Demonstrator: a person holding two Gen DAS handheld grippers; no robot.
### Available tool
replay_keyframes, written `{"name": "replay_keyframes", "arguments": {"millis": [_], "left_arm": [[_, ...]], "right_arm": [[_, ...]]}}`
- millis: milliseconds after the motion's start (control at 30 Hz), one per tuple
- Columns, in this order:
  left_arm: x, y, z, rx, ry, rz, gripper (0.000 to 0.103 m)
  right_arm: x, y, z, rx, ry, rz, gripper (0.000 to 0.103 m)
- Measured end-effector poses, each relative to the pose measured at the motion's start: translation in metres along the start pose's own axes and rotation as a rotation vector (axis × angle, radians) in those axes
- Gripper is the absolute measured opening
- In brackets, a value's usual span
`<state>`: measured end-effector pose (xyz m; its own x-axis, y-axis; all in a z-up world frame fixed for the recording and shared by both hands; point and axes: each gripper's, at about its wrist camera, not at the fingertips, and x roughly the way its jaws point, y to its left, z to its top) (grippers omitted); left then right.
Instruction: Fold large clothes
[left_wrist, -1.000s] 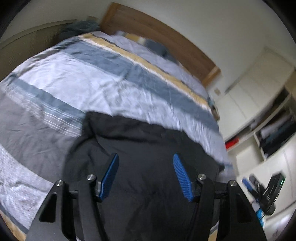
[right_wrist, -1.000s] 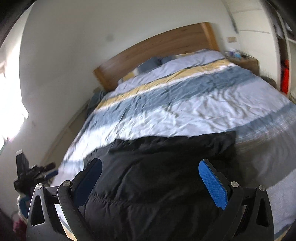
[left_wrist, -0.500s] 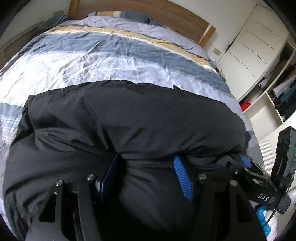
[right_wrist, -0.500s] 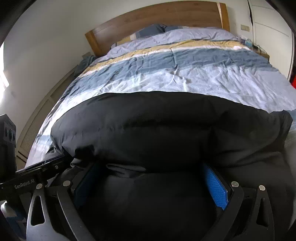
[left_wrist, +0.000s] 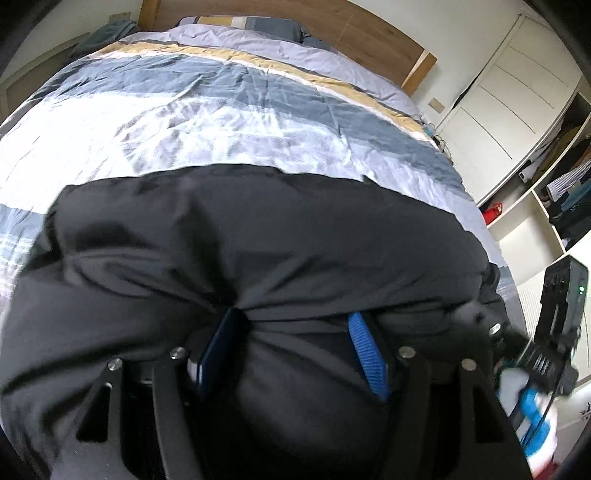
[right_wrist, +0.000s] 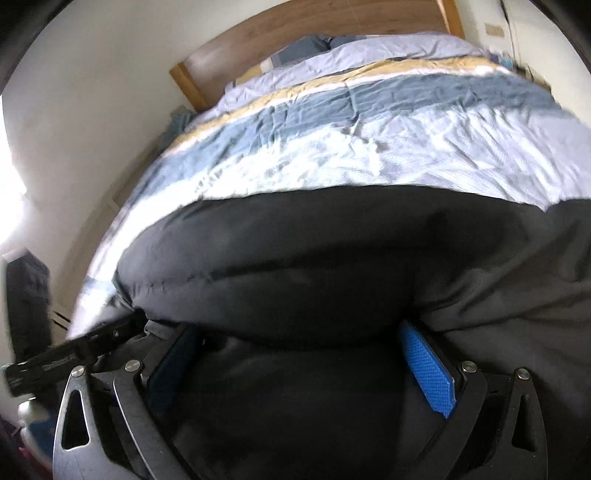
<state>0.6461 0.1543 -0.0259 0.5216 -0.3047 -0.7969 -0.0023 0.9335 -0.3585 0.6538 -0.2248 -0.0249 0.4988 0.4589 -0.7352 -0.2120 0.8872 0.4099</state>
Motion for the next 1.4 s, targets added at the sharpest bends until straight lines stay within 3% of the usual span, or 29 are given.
{"name": "replay_keyframes", "arguments": {"millis": [100, 167, 267, 367, 433, 567, 733, 867, 1000, 1233, 1400], "left_arm": [[-0.015, 0.028, 0.000, -0.019, 0.001, 0.050, 0.062], [-0.018, 0.057, -0.002, -0.060, 0.033, 0.146, 0.062], [-0.028, 0.090, -0.005, -0.131, 0.064, 0.209, 0.062], [-0.046, 0.096, -0.008, -0.116, 0.049, 0.317, 0.062], [-0.065, 0.088, -0.012, -0.090, -0.007, 0.306, 0.062], [-0.102, 0.053, -0.026, -0.043, -0.135, 0.182, 0.062], [-0.097, 0.025, -0.047, 0.012, -0.142, 0.113, 0.062], [-0.075, 0.021, -0.075, 0.060, -0.118, 0.143, 0.062], [-0.073, 0.033, -0.095, 0.053, -0.128, 0.160, 0.064], [-0.101, 0.027, -0.131, 0.076, -0.185, 0.276, 0.064], [-0.123, 0.007, -0.153, 0.123, -0.251, 0.283, 0.063]], "right_arm": [[-0.020, -0.035, 0.001, 0.045, -0.016, -0.071, 0.102], [-0.031, -0.066, -0.002, 0.084, -0.010, -0.141, 0.102], [-0.044, -0.101, -0.011, 0.145, 0.010, -0.220, 0.102], [-0.063, -0.115, -0.016, 0.182, -0.004, -0.268, 0.101], [-0.080, -0.105, -0.017, 0.147, -0.042, -0.293, 0.101], [-0.106, -0.050, -0.023, 0.022, -0.136, -0.195, 0.101], [-0.094, 0.016, -0.038, -0.121, -0.127, -0.110, 0.101], [-0.070, 0.034, -0.070, -0.190, -0.057, -0.090, 0.101], [-0.071, 0.010, -0.094, -0.174, -0.052, -0.069, 0.101], [-0.097, -0.019, -0.103, -0.195, -0.032, -0.216, 0.101], [-0.121, 0.010, -0.115, -0.225, -0.076, -0.146, 0.101]]}}
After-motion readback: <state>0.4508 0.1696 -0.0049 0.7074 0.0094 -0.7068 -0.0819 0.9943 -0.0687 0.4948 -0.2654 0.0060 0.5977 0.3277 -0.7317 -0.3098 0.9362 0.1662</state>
